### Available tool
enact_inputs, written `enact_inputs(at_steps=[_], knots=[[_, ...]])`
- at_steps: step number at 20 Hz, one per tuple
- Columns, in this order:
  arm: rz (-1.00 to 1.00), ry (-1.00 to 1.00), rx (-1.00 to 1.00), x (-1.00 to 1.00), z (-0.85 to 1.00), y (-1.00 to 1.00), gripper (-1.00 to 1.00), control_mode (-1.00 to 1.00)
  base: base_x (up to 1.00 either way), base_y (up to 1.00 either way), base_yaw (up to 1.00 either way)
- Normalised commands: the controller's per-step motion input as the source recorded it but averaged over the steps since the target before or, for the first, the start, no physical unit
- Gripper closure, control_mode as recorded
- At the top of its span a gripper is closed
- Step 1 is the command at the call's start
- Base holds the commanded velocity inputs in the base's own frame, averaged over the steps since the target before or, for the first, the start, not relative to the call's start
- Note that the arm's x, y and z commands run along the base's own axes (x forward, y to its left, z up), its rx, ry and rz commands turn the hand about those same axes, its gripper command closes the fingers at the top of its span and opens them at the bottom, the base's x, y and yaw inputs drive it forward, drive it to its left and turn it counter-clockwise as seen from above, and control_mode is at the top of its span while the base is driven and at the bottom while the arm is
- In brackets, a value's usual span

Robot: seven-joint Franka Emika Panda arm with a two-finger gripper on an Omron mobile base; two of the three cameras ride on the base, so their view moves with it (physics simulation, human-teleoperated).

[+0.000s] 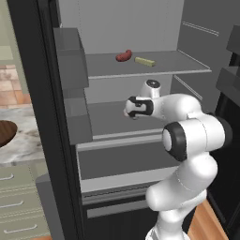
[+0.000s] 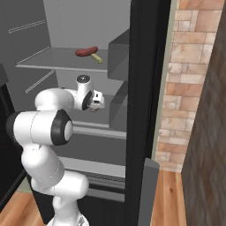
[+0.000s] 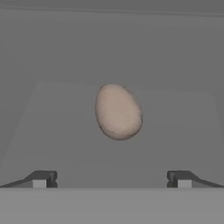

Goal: Pick the egg and butter from the fridge and place them by the bowl for mixing.

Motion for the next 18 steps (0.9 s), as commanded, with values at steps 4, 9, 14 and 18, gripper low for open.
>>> enact_inputs(at_steps=[4,9,14,18], knots=[[0.0,0.0,0.0,0.28,-0.18,0.07,-1.0,-1.0,0.0,0.0,0.0],[0.0,0.0,0.0,0.37,-0.15,0.04,-1.0,-1.0,0.0,0.0,0.0],[0.0,0.0,0.0,0.36,-0.19,0.0,-1.0,-1.0,0.0,0.0,0.0],[0.0,0.0,0.0,0.35,-0.25,0.0,-1.0,-1.0,0.0,0.0,0.0]])
